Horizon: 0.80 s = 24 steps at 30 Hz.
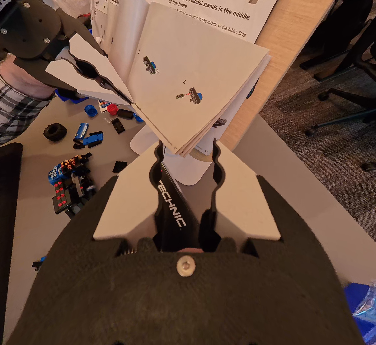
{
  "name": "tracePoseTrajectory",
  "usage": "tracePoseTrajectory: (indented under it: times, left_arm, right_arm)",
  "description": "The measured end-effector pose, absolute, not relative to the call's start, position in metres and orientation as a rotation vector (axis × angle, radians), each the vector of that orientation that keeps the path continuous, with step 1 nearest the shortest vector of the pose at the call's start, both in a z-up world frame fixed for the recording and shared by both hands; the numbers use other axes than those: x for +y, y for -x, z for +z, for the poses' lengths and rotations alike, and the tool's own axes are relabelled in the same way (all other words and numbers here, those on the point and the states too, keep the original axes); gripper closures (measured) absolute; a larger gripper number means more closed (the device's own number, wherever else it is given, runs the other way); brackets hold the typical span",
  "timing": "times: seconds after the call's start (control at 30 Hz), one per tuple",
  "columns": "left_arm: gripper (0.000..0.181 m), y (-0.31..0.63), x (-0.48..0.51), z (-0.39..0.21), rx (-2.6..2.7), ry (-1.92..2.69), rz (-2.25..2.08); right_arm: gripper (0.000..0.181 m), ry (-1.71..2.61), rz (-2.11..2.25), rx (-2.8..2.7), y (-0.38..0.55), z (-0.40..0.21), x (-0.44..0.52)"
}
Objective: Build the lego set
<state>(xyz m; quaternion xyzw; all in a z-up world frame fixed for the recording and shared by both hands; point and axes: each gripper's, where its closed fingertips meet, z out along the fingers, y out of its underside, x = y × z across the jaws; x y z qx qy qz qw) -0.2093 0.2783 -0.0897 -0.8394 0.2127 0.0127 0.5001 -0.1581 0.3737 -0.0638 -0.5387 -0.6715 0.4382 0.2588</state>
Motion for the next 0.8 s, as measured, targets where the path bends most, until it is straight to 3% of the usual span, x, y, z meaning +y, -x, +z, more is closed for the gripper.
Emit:
tracePoseTrajectory:
  times: [0.8]
  left_arm:
    - [0.181, 0.2090, 0.2784, -0.0894, 0.484, 2.061, -0.065]
  right_arm:
    - [0.134, 1.455, 1.225, -1.805, 0.1583, -0.0604, 0.3764]
